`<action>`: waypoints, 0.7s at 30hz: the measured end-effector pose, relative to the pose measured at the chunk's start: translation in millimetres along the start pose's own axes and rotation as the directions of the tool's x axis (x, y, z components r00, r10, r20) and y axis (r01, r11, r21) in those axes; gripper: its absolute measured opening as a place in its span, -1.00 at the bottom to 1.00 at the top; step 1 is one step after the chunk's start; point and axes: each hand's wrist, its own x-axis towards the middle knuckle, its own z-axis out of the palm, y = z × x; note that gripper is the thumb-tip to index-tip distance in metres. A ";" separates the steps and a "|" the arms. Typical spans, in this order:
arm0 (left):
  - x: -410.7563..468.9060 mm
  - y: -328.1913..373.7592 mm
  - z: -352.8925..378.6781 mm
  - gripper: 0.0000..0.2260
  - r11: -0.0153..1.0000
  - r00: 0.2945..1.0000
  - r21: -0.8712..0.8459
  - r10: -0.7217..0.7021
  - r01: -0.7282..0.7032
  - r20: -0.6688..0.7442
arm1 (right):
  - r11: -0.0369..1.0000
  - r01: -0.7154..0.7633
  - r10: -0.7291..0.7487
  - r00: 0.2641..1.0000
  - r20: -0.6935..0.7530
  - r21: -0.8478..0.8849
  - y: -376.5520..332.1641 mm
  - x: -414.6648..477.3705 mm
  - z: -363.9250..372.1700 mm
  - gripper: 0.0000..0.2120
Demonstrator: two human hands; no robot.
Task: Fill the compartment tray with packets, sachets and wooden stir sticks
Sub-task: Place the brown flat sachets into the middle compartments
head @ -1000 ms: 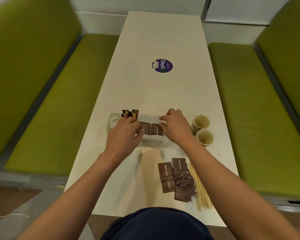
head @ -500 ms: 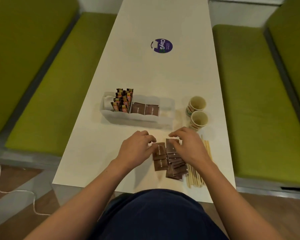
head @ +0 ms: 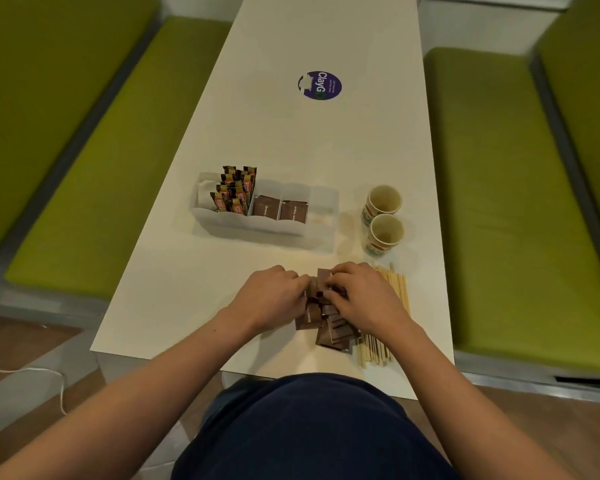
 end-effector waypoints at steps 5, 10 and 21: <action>2.2 -4.0 -2.3 -0.68 0.996 0.997 0.053 0.077 -0.076 0.000 | 1.000 0.015 -0.014 0.999 -0.051 0.025 4.2 1.3 2.5 -0.75; -0.1 0.3 2.0 -0.60 0.995 0.997 0.064 0.076 -0.078 0.030 | 0.998 0.014 -0.006 0.994 -0.111 0.069 5.3 0.5 5.4 -0.78; 9.1 -25.6 -38.1 -0.75 0.993 0.971 -0.109 -0.060 0.035 -0.234 | 0.939 -0.025 0.157 0.918 -0.364 0.343 -8.1 3.0 -15.0 -0.80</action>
